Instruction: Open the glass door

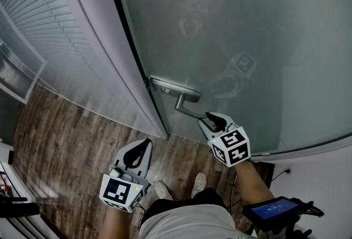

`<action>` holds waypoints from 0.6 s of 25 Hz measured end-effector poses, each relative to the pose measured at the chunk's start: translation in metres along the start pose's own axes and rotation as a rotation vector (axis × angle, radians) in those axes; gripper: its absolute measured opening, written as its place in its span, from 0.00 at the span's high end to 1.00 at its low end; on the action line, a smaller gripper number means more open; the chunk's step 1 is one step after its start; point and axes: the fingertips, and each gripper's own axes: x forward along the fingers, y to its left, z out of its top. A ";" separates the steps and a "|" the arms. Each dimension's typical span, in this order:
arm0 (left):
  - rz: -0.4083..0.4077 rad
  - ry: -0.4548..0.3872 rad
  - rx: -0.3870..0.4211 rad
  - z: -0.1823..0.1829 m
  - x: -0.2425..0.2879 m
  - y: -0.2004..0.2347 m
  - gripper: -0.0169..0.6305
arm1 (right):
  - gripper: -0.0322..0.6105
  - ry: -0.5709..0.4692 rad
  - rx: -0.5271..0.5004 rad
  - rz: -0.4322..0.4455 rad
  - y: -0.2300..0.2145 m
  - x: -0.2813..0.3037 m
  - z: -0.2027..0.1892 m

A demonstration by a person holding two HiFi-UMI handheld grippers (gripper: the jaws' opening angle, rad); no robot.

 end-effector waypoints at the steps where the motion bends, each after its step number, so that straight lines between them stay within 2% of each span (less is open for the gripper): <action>1: -0.001 -0.002 0.000 0.000 -0.001 0.000 0.98 | 0.76 0.002 -0.003 0.000 0.000 0.001 0.001; 6: -0.007 -0.010 -0.011 0.004 0.011 -0.001 0.97 | 0.76 0.008 0.011 0.002 -0.014 0.012 0.006; 10: -0.005 -0.019 -0.010 0.001 -0.003 -0.008 0.97 | 0.76 0.006 0.029 -0.013 -0.007 0.006 0.003; 15: 0.021 -0.023 -0.058 0.007 0.016 -0.007 0.97 | 0.76 0.007 0.053 -0.035 -0.039 0.012 0.016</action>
